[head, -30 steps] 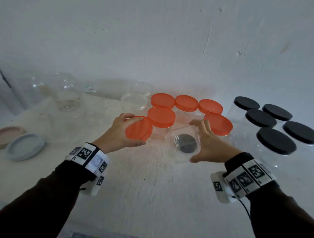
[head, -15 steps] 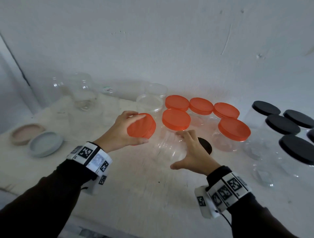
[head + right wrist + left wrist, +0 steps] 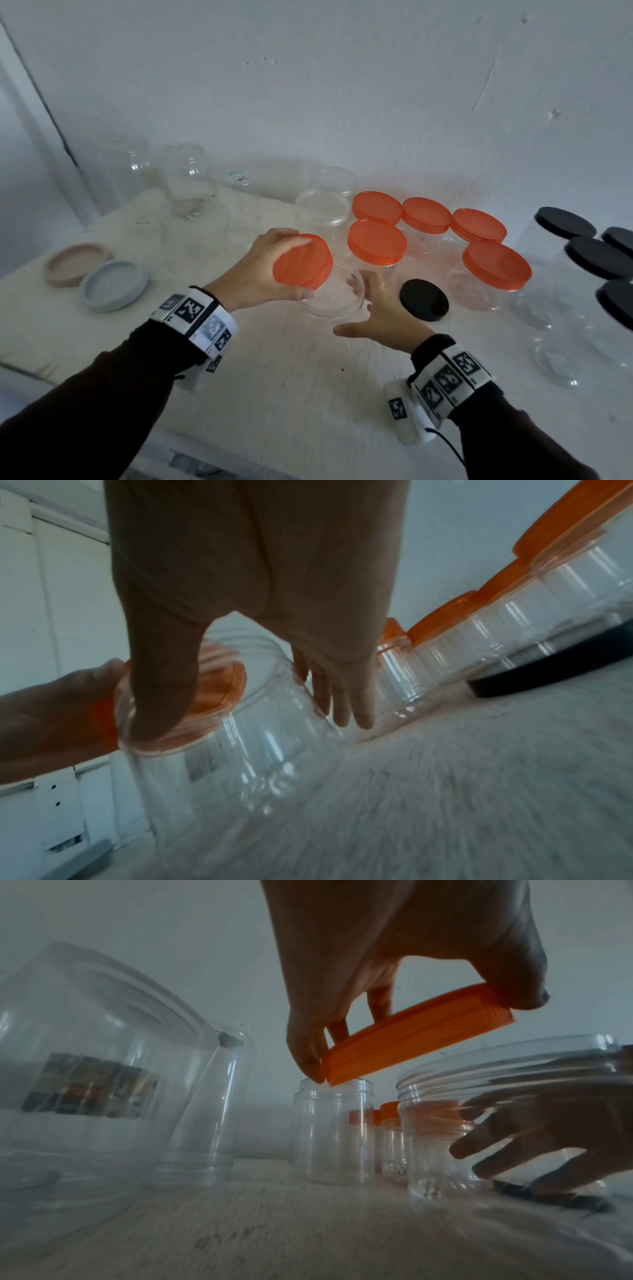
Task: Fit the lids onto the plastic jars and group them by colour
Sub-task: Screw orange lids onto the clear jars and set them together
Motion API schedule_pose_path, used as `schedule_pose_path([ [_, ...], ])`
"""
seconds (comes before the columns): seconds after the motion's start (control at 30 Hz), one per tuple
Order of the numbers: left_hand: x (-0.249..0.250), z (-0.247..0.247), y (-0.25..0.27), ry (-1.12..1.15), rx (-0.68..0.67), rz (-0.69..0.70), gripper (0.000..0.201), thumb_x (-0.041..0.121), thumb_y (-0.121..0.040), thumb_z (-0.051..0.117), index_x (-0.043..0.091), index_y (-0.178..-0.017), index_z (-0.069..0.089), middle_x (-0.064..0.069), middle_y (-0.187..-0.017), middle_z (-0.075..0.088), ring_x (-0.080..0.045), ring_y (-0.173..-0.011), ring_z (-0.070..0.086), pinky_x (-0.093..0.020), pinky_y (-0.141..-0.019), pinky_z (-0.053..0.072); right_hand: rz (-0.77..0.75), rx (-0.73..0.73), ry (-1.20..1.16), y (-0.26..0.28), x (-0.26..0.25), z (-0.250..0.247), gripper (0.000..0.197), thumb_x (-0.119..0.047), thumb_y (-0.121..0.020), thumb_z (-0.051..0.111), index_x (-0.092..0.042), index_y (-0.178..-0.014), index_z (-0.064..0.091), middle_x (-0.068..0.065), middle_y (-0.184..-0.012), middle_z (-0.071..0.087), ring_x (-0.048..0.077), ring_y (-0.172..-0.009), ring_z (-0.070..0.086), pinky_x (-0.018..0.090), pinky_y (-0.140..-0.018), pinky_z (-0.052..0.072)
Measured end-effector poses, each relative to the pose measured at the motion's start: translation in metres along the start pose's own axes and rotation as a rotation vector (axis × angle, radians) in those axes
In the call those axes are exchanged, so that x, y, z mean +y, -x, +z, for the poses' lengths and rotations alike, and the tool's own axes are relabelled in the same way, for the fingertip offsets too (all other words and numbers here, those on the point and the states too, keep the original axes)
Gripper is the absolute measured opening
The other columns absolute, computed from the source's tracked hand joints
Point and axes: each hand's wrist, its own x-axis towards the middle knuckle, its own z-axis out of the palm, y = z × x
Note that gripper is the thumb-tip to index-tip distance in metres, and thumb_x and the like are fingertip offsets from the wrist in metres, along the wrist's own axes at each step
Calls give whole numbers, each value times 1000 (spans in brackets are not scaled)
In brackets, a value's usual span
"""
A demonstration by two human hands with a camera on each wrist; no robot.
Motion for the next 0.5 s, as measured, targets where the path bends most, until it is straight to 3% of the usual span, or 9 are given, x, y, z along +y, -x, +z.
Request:
schedule_pose_path([
  [0.13,5,3,1,-40,-66,28,88,70,-51,63,41,-131,39,15,-139,27,-1,-126,22,-21,-99,22,28,27,-67,-4,0,4,86,-17,-64,84,-18,-132,32,-3,-129,40,12,-117,44,18,-85,44],
  [0.33,20,15,-2,-100,-174,69,92,72,-51,64,38,-133,41,21,-133,26,2,-123,20,-23,-100,26,28,13,-133,-5,0,6,78,-11,-63,84,-24,-122,34,-5,-126,43,9,-114,46,17,-84,44],
  [0.43,28,20,-7,-164,-211,92,88,58,-59,78,33,-135,41,14,-139,26,-2,-126,18,-27,-105,26,39,15,-138,-5,0,6,79,-12,-64,84,-22,-125,35,-7,-122,43,8,-112,46,14,-80,45],
  [0.5,31,21,-9,-236,-228,116,83,52,-63,77,32,-135,41,12,-142,26,-5,-128,17,-28,-106,24,43,17,-145,-5,-1,6,79,-12,-64,84,-23,-124,34,-11,-117,43,7,-110,46,14,-78,45],
])
